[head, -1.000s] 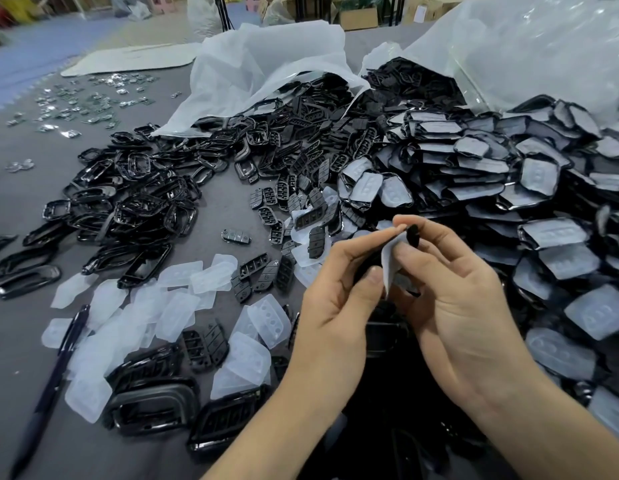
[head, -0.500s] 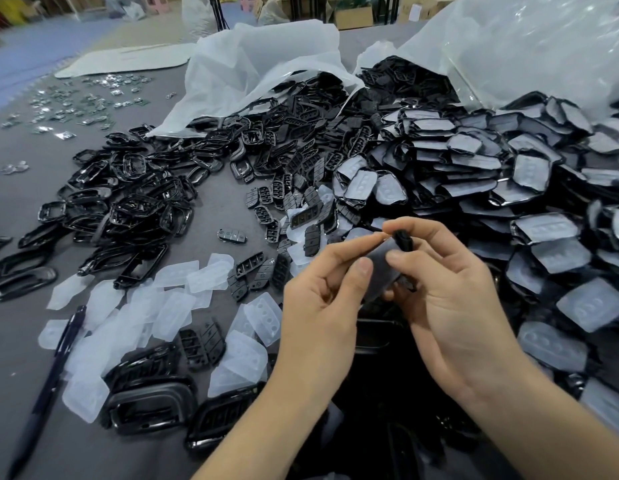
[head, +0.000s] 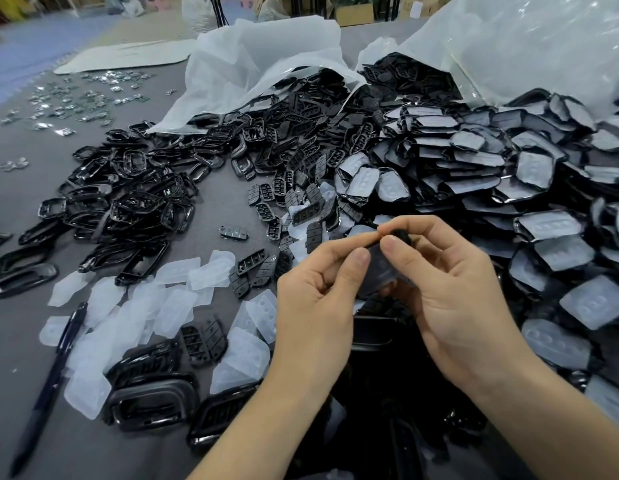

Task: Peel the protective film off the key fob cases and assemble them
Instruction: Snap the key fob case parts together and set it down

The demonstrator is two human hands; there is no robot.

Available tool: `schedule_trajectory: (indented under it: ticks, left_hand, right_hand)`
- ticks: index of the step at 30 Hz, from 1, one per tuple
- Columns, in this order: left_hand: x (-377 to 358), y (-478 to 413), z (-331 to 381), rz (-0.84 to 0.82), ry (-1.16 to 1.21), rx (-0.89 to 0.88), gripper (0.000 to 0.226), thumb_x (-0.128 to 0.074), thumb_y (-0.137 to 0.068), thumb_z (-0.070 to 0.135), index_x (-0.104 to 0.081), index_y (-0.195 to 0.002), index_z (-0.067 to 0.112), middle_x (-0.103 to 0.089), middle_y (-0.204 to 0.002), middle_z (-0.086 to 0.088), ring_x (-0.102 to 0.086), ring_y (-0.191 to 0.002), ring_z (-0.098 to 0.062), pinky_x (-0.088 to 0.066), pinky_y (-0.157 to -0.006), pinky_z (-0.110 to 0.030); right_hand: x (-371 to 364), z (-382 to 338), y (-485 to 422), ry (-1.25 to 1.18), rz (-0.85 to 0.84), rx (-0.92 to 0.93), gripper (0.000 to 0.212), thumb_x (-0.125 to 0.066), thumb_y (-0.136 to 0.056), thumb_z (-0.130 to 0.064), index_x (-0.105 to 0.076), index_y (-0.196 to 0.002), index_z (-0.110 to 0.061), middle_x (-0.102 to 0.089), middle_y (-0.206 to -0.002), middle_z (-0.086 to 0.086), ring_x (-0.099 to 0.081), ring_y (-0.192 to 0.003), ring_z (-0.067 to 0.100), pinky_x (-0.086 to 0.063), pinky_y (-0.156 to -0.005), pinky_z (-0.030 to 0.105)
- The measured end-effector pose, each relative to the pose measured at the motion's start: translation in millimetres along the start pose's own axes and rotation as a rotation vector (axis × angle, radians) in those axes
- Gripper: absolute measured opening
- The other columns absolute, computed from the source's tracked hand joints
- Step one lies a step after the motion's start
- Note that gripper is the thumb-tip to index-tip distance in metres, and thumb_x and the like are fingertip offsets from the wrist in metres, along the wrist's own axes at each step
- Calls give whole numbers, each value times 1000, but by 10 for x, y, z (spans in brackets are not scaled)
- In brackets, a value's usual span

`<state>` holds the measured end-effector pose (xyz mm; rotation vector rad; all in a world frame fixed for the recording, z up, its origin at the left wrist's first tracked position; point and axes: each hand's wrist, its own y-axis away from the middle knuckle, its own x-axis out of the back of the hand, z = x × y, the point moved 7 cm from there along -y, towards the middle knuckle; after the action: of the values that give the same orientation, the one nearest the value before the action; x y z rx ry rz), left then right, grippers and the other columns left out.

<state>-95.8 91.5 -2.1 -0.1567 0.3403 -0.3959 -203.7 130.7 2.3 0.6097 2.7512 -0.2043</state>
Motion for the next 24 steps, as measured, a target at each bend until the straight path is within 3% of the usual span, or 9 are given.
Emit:
schedule_trajectory:
  ticks: [4, 7, 11, 16, 19, 22, 24]
  left_hand:
    - [28, -14, 29, 5, -46, -21, 20, -52, -95, 6, -70, -98, 13, -76, -87, 4, -72, -85, -8, -53, -74, -15]
    - [102, -29, 29, 70, -78, -25, 20, -54, -92, 16, -72, -96, 23, -76, -87, 5, -72, -85, -10, -56, -76, -23]
    - [118, -16, 31, 99, -83, -12, 21, -54, -90, 18, -73, -96, 25, -76, -89, 2, -72, -86, -15, -59, -78, -34]
    - [11, 40, -99, 58, 36, 130, 24, -51, -82, 12, -72, -91, 20, -74, -86, -4, -71, -80, -17, -58, -71, -32]
    - [-77, 70, -147, 21, 133, 208, 18, -55, -82, 14, -70, -77, 22, -71, -77, -4, -68, -73, -16, -57, -67, -31]
    - [-72, 60, -143, 33, 153, 211, 9, -70, -83, 20, -68, -74, 20, -69, -76, -9, -67, -72, -18, -58, -66, -33]
    - [-27, 37, -150, 59, 166, 236, 10, -67, -75, 26, -67, -73, 17, -68, -75, -12, -65, -70, -20, -58, -65, -33]
  right_hand:
    - [-4, 18, -21, -46, -18, -22, 15, -71, -64, -24, -72, -79, -24, -68, -73, -2, -63, -66, 10, -50, -56, 19]
    - [7, -24, -41, -32, -30, -6, 24, -74, -61, -21, -70, -85, -23, -70, -79, -2, -68, -70, 11, -53, -59, 19]
    - [41, -179, -37, 330, 20, 190, 29, -74, -77, -2, -68, -87, -28, -70, -83, -3, -68, -71, 11, -55, -61, 21]
    - [141, -299, -48, 599, 146, 344, 31, -74, -79, -4, -66, -86, -33, -67, -76, -10, -65, -73, 5, -50, -66, 13]
    - [163, -342, -81, 658, 136, 385, 32, -73, -79, -1, -66, -84, -32, -67, -78, -11, -65, -75, 7, -47, -69, 11]
    - [139, -339, -101, 666, 69, 389, 33, -70, -81, 1, -66, -84, -32, -68, -80, -12, -66, -78, 7, -48, -71, 12]
    - [95, -328, -89, 682, 21, 401, 34, -69, -82, 2, -67, -85, -32, -69, -83, -11, -66, -79, 7, -48, -71, 12]
